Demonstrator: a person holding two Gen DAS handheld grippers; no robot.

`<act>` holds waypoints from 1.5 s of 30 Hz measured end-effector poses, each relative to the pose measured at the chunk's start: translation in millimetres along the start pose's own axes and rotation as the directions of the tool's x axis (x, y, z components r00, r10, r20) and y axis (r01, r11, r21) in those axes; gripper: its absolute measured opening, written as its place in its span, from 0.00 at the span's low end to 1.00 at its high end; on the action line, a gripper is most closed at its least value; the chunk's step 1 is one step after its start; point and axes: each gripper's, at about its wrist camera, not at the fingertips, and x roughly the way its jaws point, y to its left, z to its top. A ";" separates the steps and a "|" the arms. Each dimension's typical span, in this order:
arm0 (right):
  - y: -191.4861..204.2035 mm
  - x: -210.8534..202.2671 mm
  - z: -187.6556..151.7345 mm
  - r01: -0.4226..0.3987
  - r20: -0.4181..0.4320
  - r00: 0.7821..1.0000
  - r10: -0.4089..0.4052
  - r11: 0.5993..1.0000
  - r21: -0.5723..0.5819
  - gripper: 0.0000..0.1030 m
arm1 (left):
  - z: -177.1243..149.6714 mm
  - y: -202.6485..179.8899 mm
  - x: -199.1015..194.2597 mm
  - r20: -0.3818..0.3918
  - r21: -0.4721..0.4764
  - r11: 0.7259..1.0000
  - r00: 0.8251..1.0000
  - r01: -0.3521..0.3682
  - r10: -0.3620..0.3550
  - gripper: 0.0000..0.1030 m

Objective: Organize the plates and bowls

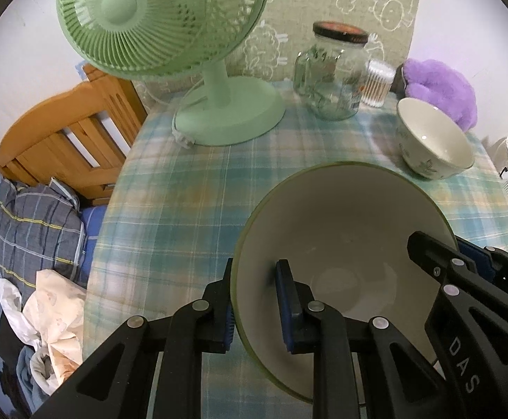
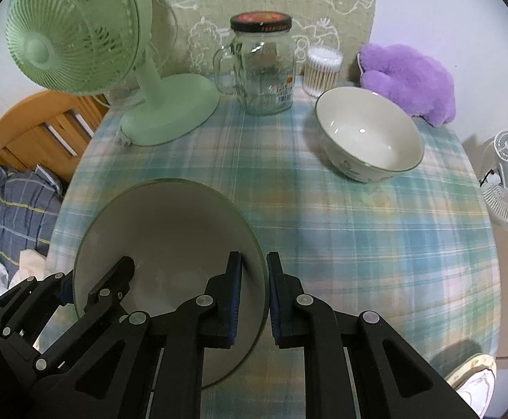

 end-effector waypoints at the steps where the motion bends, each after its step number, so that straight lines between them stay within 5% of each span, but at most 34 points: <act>1: -1.4 -4.1 -0.6 -0.001 0.003 1.000 0.001 1.000 0.000 0.16 | -0.4 -1.0 -3.4 0.004 -0.001 1.000 1.000 -0.002 0.002 0.18; 17: -29.3 -79.5 -23.5 -0.012 0.079 0.997 0.012 1.000 0.000 0.16 | -21.2 -29.8 -76.2 0.092 -0.018 1.000 0.996 -0.012 0.014 0.18; 31: -65.8 -132.0 -77.8 -0.021 0.127 0.992 0.019 1.000 0.015 0.16 | -77.1 -68.9 -125.8 0.136 0.016 1.000 0.990 -0.021 0.019 0.18; 45: -89.8 -133.1 -147.8 -0.015 0.065 0.998 0.015 1.000 0.000 0.16 | -144.4 -91.2 -122.0 0.057 0.000 1.000 0.998 0.001 -0.001 0.19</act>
